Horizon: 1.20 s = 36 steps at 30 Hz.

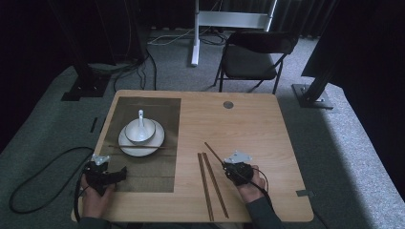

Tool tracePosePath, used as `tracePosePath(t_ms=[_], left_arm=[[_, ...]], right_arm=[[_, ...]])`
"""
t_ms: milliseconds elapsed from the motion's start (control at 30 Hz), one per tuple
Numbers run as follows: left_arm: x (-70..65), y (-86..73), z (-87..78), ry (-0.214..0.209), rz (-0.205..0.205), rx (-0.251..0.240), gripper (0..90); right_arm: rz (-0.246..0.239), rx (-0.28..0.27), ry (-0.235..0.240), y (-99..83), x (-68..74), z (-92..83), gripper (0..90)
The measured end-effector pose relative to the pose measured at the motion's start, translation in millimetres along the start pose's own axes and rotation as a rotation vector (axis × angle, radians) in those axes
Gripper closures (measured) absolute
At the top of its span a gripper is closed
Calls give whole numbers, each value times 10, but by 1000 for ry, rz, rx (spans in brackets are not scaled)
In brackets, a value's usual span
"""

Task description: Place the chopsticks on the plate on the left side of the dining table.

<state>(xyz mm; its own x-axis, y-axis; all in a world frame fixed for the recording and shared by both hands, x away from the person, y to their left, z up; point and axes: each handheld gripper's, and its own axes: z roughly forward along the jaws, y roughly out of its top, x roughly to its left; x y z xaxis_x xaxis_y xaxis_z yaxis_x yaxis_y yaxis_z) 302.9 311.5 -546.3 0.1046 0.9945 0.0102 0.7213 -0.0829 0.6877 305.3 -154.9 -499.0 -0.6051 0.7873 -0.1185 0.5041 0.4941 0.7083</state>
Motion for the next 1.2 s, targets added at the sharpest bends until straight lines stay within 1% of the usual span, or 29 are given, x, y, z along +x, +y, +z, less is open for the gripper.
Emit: tracePosePath(t_ms=[367, 433, 600, 767, 867, 1067, 1200], left_arm=[[1, 0, -1, 0, 2, 1, 2], [1, 0, -1, 0, 2, 1, 1], [1, -1, 1, 0, 2, -1, 1], [1, -1, 1, 0, 2, -1, 2], [1, -1, 1, 0, 2, 0, 2], [1, -1, 1, 0, 1, -1, 2], [1, -1, 1, 0, 2, -1, 2]], right_arm=[[-47, -17, 3, 143, 71, -7, 845], [-68, -28, 0, 204, 93, -19, 845], [-89, -44, -3, 289, 116, -43, 845], [-100, -52, -3, 344, 140, -51, 845], [-117, -64, 1, 396, 166, -54, 845], [-120, -91, 1, 469, 201, -67, 845], [-133, -96, 6, 503, 224, -64, 845]])
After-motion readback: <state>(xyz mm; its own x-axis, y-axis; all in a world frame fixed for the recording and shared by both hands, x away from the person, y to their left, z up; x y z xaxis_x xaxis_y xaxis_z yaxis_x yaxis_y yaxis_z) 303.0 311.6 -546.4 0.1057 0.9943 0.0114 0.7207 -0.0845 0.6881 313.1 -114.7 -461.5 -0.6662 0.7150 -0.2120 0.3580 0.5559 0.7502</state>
